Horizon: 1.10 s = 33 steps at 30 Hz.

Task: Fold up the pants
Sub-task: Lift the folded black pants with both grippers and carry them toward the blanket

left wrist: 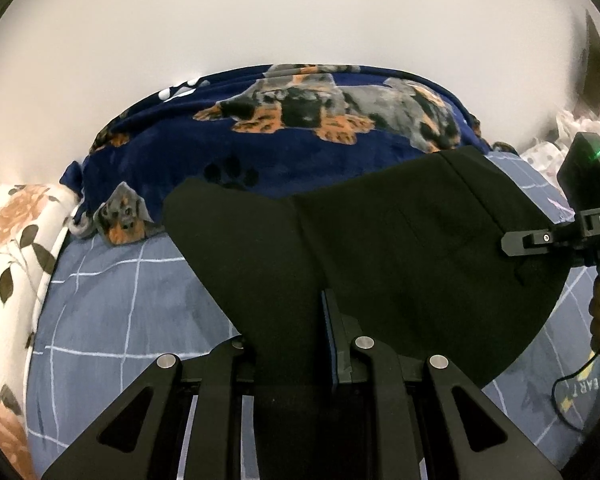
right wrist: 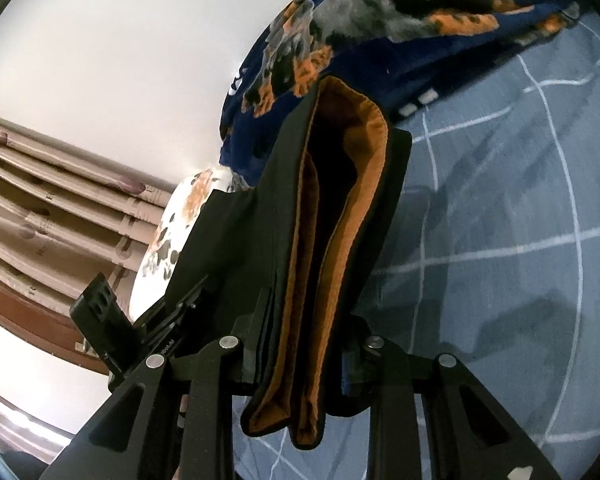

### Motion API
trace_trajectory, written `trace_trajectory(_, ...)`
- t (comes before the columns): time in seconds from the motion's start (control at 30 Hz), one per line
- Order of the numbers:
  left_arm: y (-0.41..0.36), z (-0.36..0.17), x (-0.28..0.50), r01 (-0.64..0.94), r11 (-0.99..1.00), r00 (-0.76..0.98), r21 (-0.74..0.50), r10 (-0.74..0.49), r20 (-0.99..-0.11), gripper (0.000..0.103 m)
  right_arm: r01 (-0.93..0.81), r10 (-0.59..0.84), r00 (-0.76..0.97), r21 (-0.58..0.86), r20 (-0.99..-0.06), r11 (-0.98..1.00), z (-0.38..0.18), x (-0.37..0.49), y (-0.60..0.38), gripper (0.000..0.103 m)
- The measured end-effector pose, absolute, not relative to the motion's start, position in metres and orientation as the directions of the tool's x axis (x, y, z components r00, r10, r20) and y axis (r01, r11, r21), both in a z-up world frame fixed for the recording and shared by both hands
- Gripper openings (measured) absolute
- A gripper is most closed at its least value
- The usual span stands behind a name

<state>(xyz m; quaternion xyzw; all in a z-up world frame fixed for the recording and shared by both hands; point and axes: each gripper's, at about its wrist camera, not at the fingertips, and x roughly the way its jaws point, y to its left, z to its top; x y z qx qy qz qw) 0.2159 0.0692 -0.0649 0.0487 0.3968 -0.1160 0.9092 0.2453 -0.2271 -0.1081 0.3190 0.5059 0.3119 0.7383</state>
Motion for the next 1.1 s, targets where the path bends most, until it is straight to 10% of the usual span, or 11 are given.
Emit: trace_trajectory(1.1,0.1,-0.128,0.275,0.169,0.985,0.621,-0.045,-0.142,-0.771,0.019,-0.092,0.757,0.297,0.771,-0.583,0.63,-0.159,0.292,-0.224,0.025)
